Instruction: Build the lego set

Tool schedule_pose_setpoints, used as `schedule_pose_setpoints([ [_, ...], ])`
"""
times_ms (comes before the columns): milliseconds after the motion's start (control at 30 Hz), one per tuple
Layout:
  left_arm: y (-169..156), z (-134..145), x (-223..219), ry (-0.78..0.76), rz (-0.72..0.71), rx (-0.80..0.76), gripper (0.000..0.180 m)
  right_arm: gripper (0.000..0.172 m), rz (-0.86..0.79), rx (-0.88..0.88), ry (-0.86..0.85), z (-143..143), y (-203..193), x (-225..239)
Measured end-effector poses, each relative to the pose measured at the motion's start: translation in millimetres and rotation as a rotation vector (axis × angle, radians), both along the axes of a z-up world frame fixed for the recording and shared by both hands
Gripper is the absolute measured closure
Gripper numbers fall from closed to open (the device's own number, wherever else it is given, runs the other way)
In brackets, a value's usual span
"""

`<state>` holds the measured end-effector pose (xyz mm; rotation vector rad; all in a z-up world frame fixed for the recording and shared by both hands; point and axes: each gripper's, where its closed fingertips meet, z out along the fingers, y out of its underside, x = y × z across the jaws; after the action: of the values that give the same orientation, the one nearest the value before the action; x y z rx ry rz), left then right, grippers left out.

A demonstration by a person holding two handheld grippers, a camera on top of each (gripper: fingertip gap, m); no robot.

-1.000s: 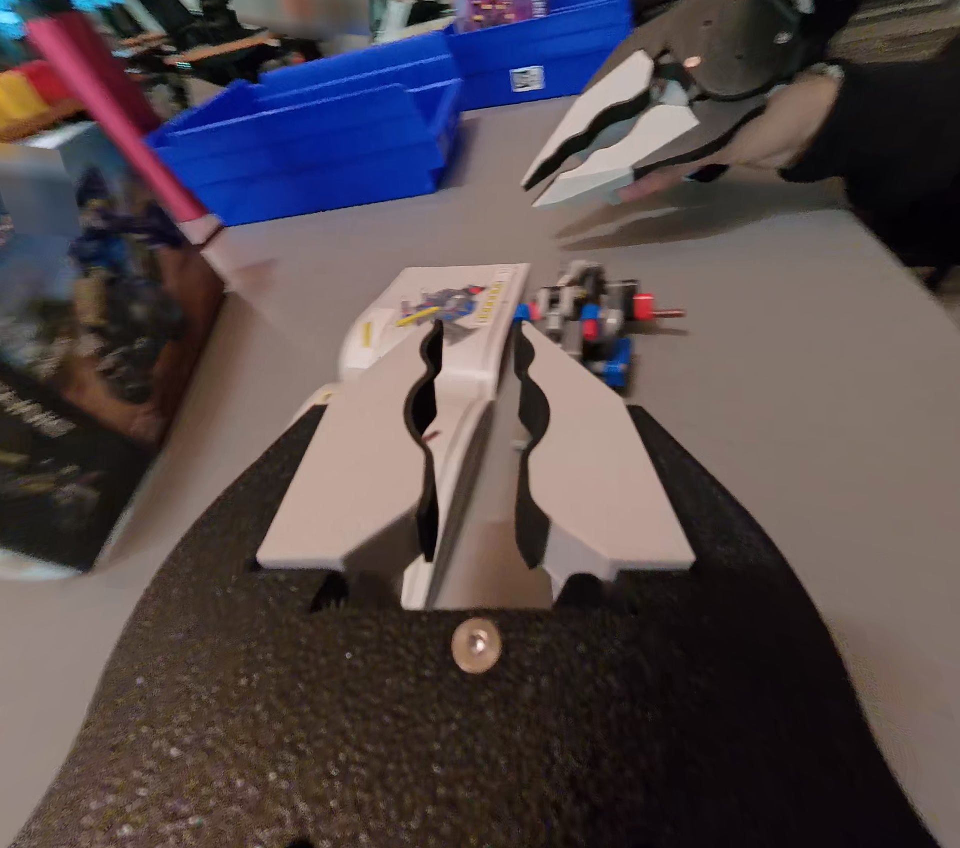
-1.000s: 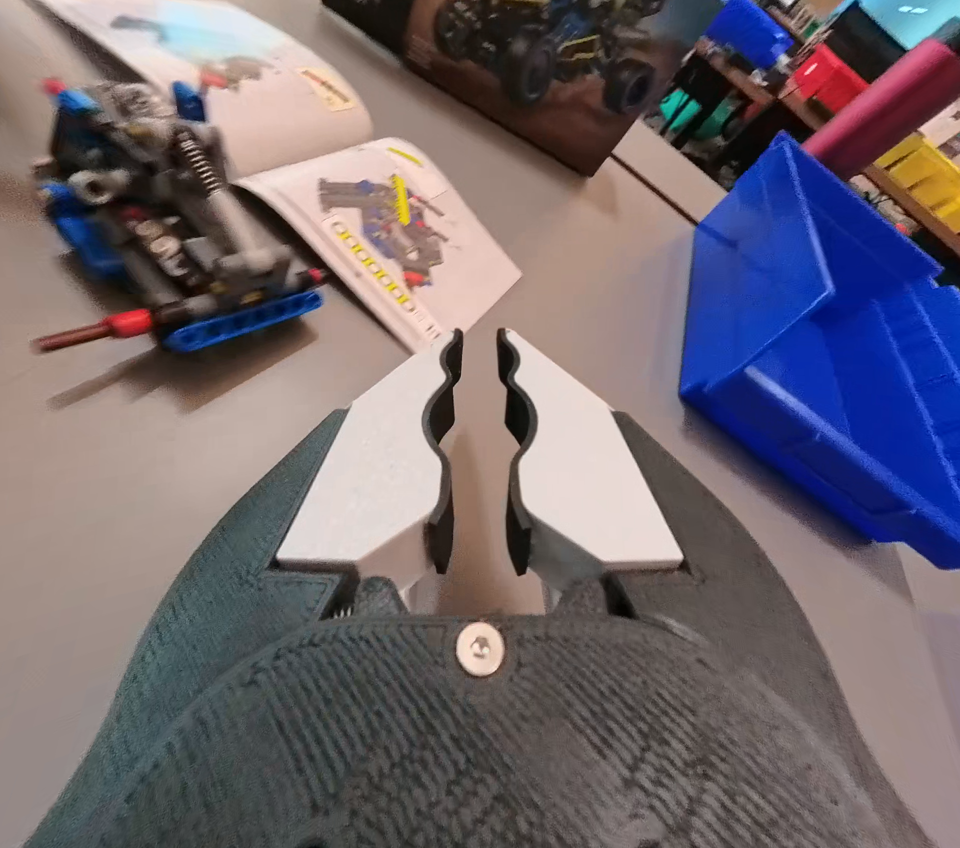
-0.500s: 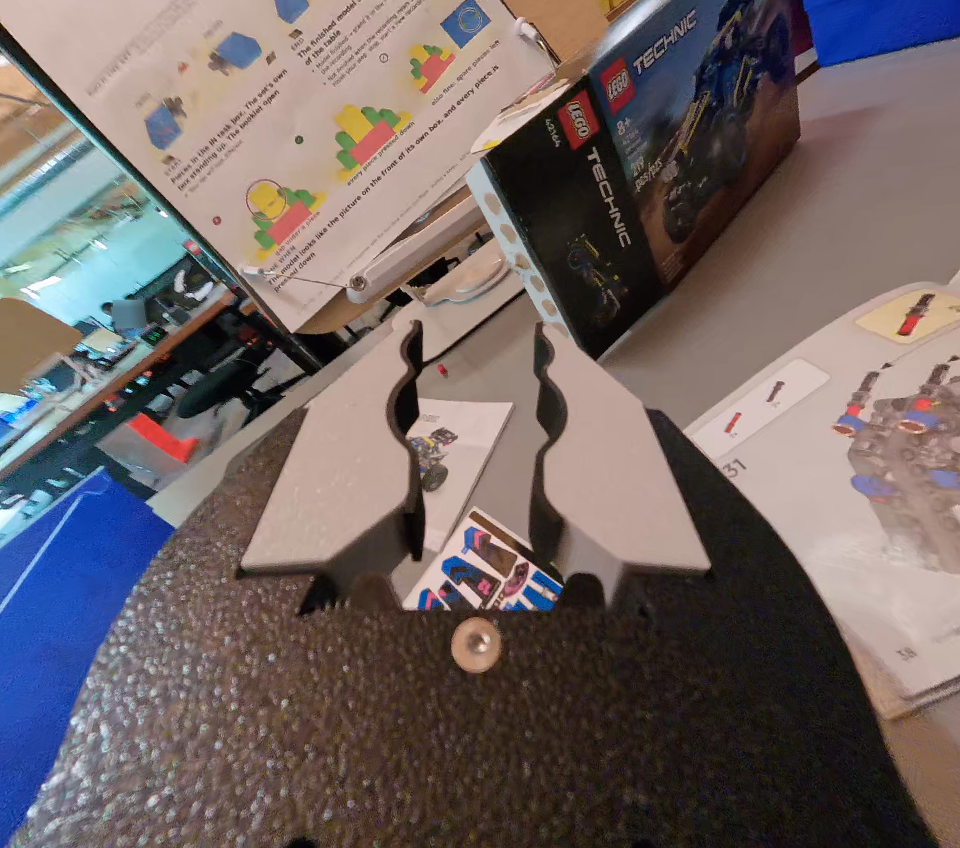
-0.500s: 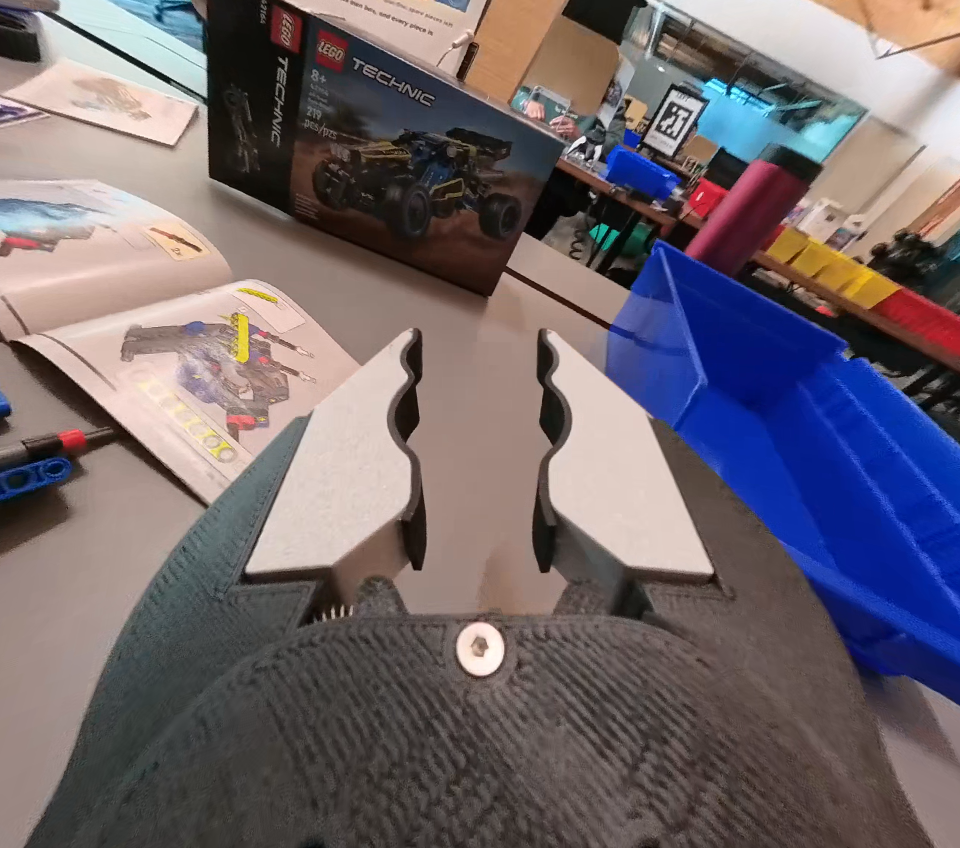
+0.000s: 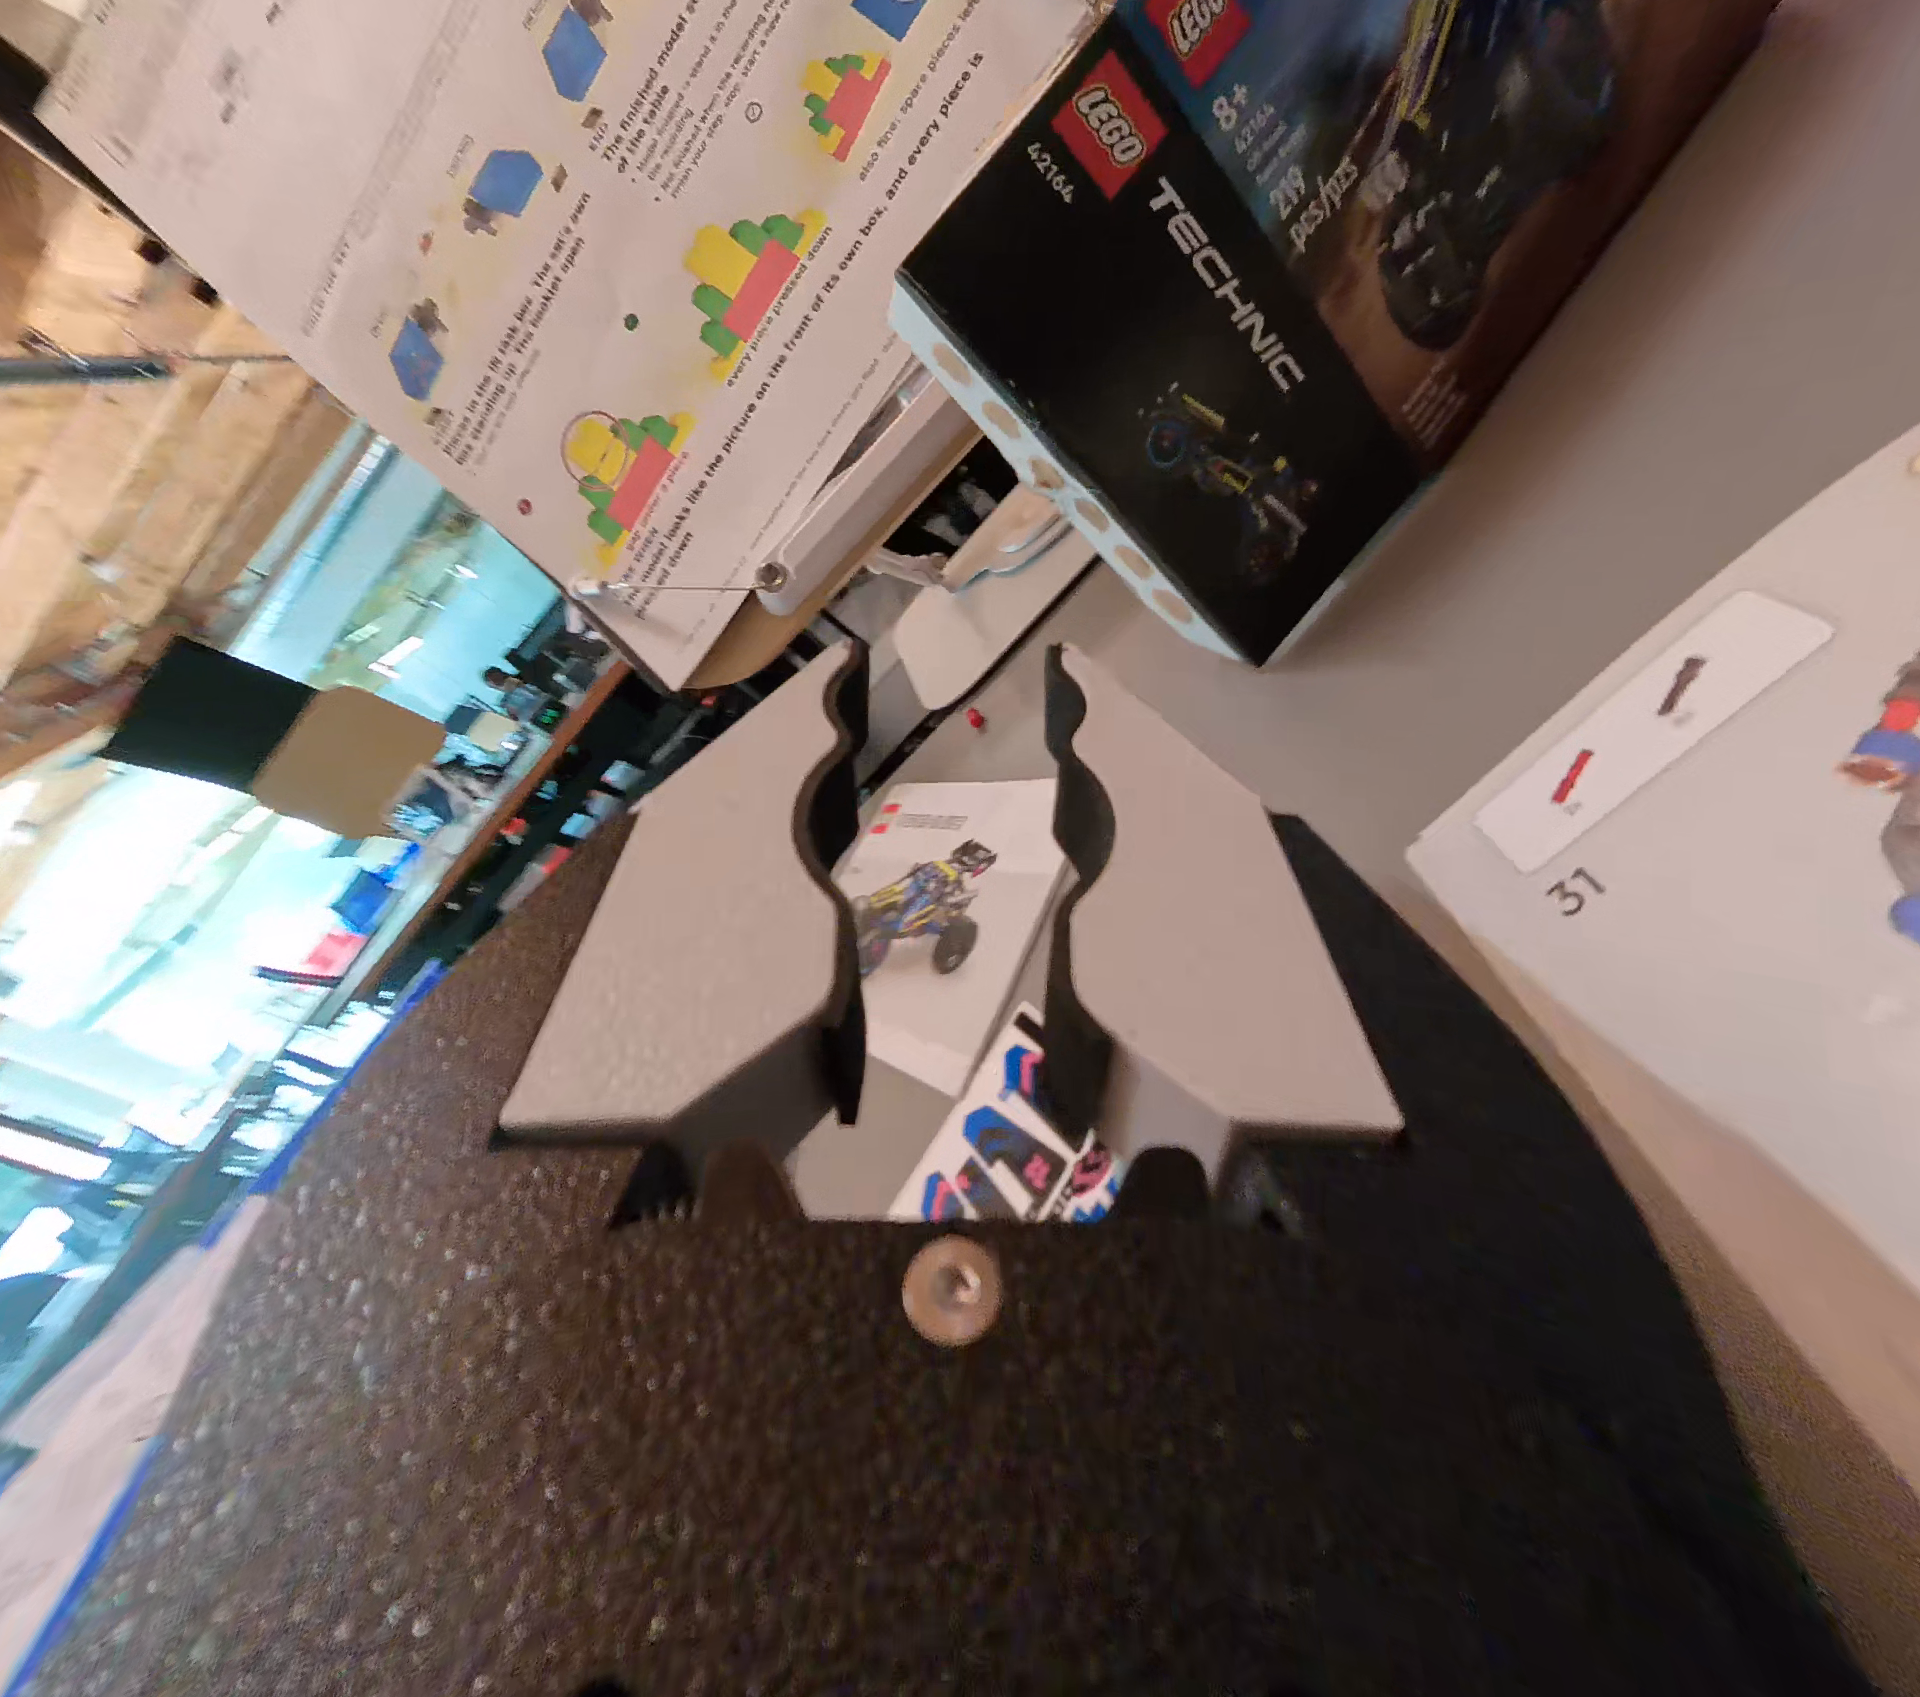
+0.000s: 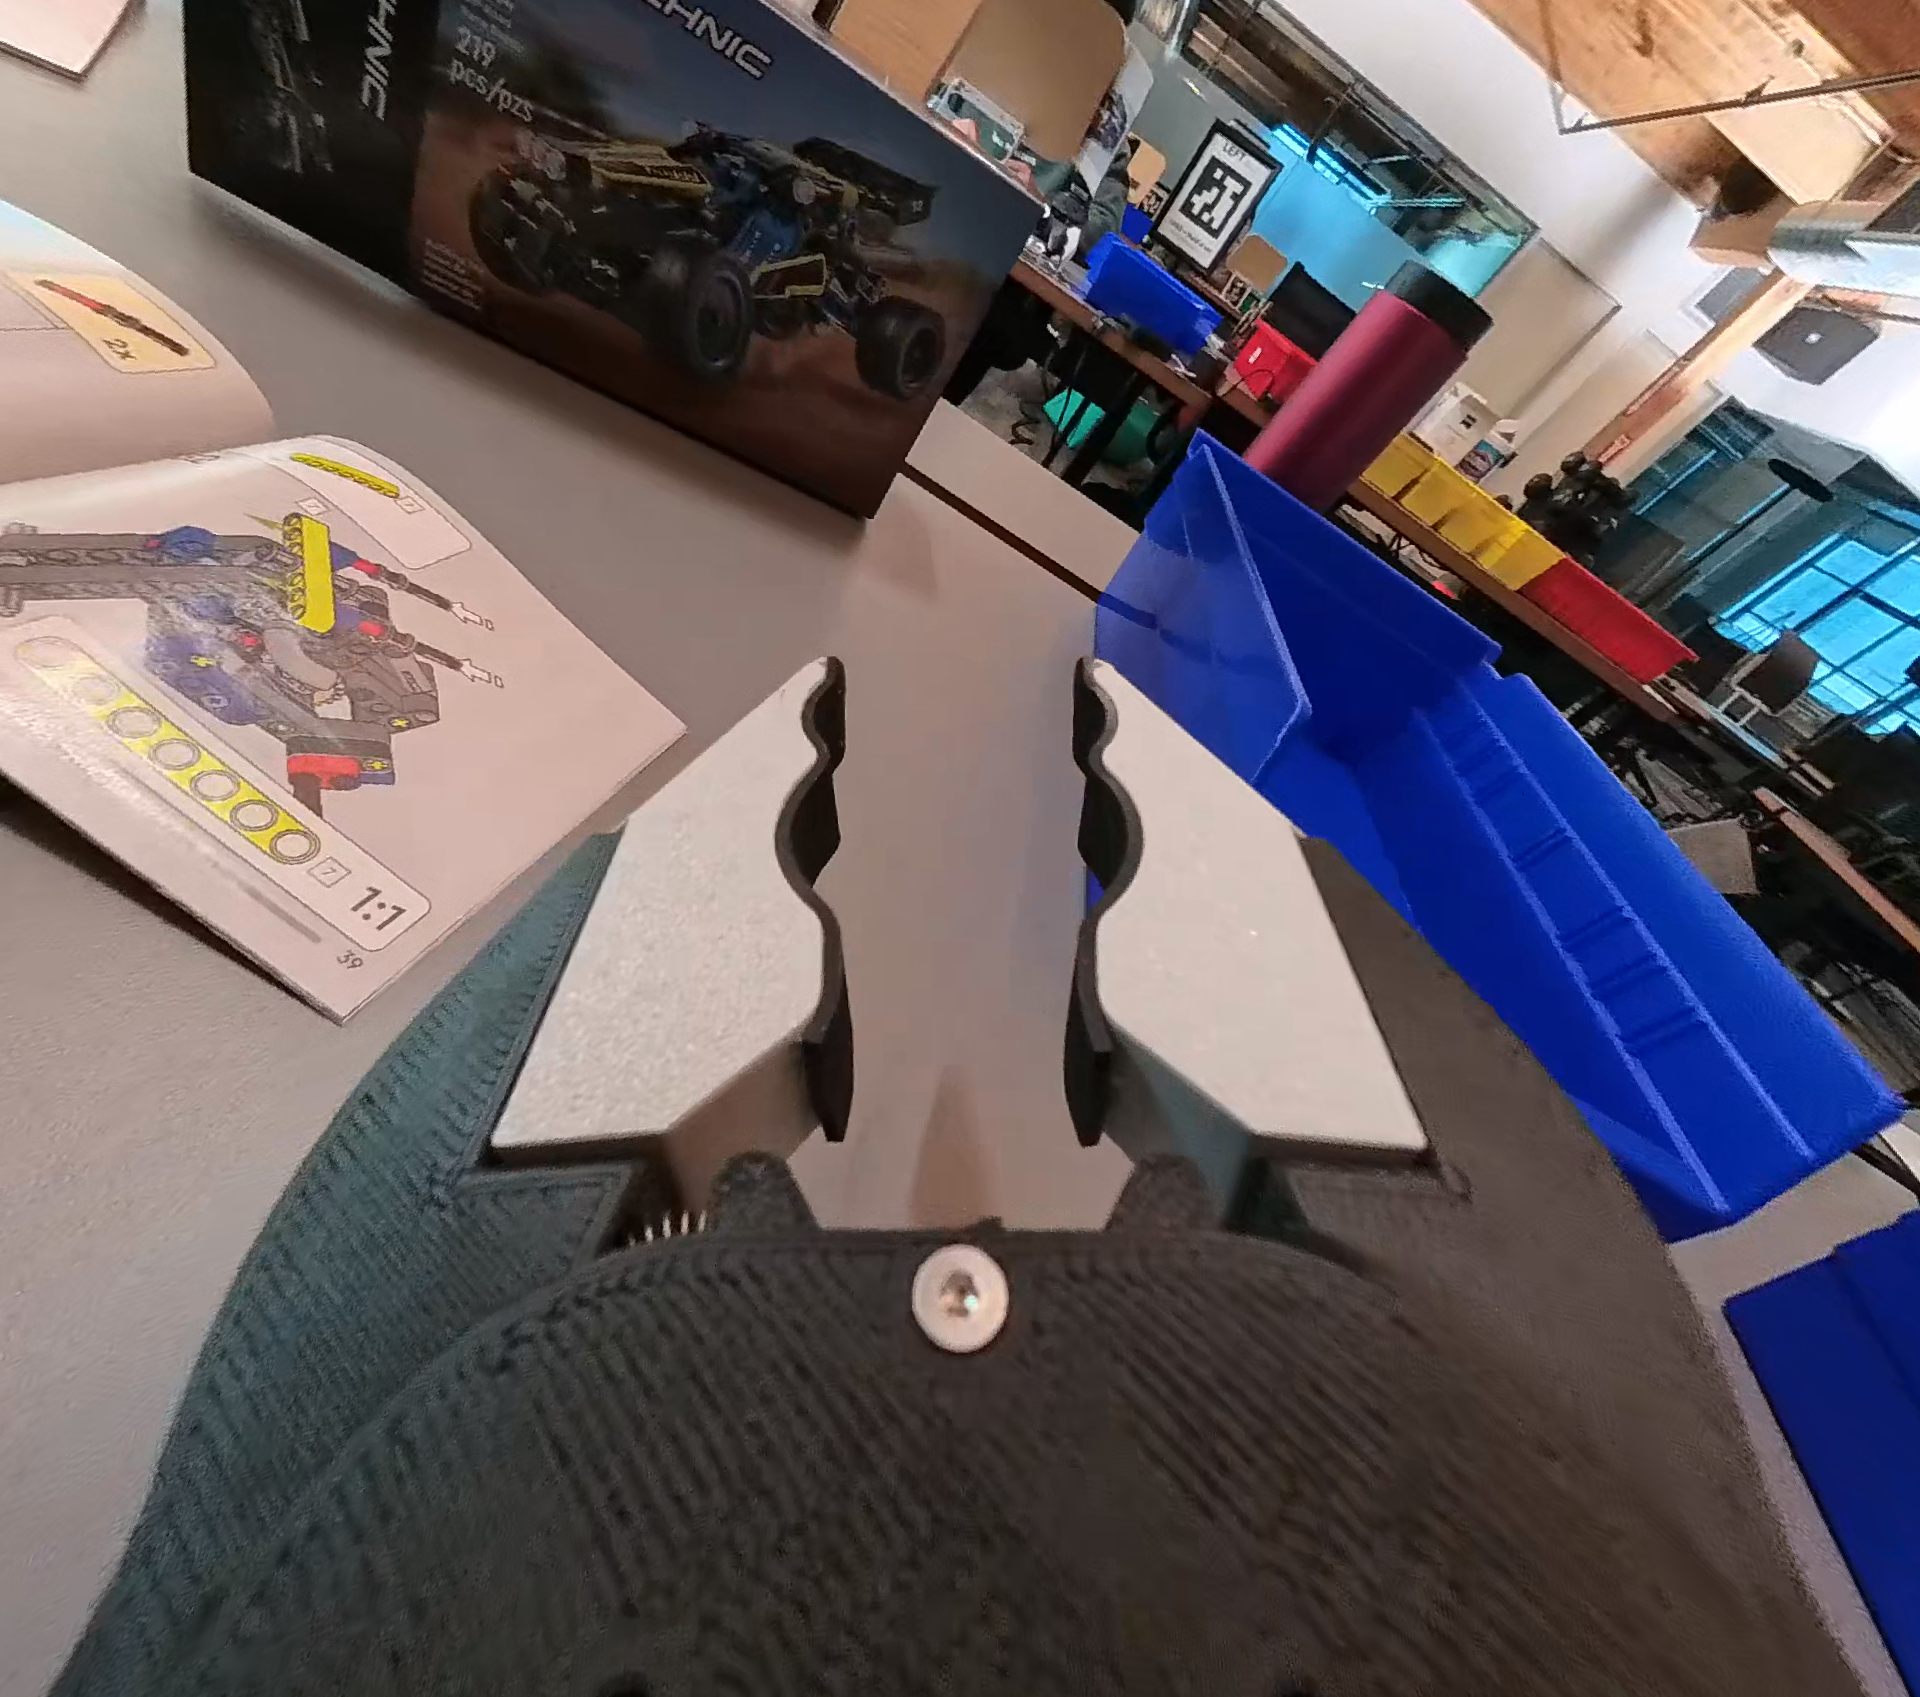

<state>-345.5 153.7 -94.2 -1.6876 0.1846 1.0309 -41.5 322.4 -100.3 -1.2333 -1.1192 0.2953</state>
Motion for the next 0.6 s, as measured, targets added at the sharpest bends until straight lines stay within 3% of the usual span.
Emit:
schedule_pose_setpoints([
  [133,-4,1,-2,0.107,0.043,-0.020,0.153,0.130,-0.047,0.028,0.001,1,5,1],
  [367,-9,-5,-7,0.076,0.044,-0.001,0.154,0.134,-0.089,0.218,0.013,13,4,-9],
  [600,-10,4,2,0.111,0.017,0.028,0.158,0.137,-0.095,0.275,-0.011,16,2,-15],
])
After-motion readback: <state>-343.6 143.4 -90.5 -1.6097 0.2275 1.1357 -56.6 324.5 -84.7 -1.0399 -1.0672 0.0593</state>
